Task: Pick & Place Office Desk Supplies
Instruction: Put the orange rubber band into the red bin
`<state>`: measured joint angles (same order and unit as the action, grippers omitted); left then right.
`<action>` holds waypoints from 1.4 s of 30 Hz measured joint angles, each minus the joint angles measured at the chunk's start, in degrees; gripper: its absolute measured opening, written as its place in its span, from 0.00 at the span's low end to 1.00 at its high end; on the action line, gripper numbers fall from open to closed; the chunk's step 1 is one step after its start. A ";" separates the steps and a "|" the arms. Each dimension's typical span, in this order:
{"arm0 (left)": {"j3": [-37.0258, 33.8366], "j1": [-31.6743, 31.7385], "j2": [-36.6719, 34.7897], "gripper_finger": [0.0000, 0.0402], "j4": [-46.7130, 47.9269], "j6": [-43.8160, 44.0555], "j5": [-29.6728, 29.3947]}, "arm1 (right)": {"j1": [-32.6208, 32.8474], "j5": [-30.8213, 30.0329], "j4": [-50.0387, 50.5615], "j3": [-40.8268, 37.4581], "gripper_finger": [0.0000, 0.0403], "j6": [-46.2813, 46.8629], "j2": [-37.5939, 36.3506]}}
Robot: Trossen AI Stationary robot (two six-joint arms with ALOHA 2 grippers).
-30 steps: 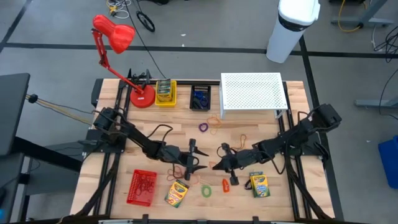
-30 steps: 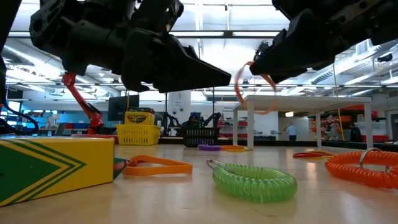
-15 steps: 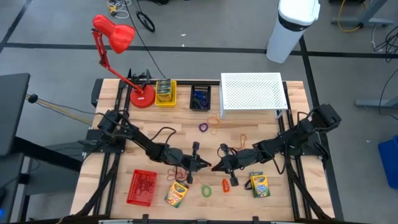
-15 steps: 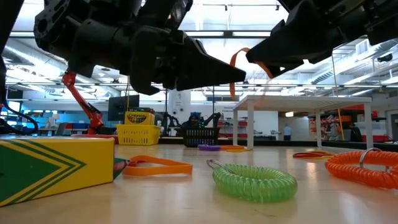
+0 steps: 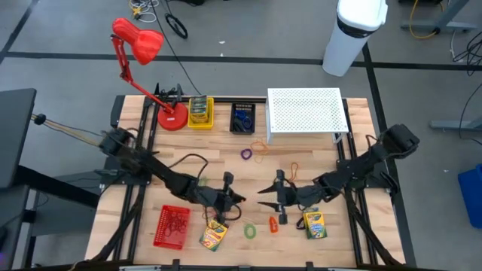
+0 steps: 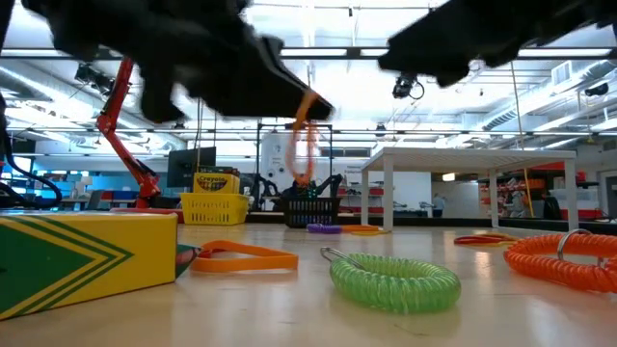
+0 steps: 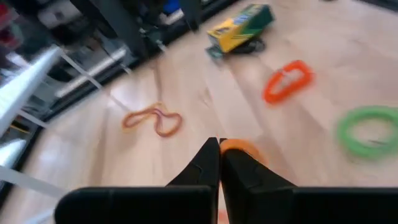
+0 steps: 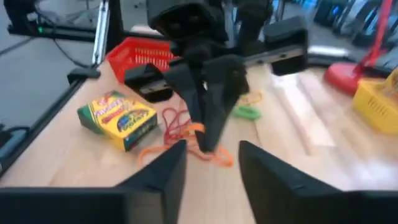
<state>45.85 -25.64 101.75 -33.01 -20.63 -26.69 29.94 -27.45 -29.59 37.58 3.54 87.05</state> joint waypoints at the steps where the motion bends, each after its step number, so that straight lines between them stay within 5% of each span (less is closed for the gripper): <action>1: 0.01 -0.62 -2.26 0.01 4.40 1.50 0.26 | 0.79 -1.03 0.70 0.03 0.45 -1.01 -0.71; 5: 0.46 -4.04 -11.79 0.01 22.81 11.59 1.73 | 3.68 -5.46 1.94 0.05 0.52 -2.40 -1.82; 8: 2.82 -8.16 -17.79 0.01 38.38 20.60 1.74 | 4.80 -9.64 3.69 0.05 0.48 -2.29 -1.82; 14: 12.86 -17.40 -21.13 0.01 67.43 42.94 1.60 | 4.92 -12.64 7.14 0.01 0.24 0.55 -1.82; 19: 17.63 -23.74 -19.81 0.02 82.55 62.43 8.78 | 4.93 -12.61 7.10 -0.64 0.03 0.55 -1.82; 28: 16.00 -32.05 -15.84 0.01 84.65 81.63 12.32 | 4.93 -12.62 6.96 -1.61 0.09 2.06 -1.82; 36: 12.80 -33.03 -8.62 0.03 80.33 85.79 16.42 | 4.93 -12.60 6.63 -1.61 0.02 2.02 -1.80; 42: 12.81 -32.43 -6.71 0.15 77.80 86.32 16.96 | 4.93 -12.60 6.63 -1.64 0.04 2.02 -1.78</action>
<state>58.66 -58.07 95.04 44.79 65.69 -9.73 34.87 -40.05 -22.96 35.94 5.56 85.27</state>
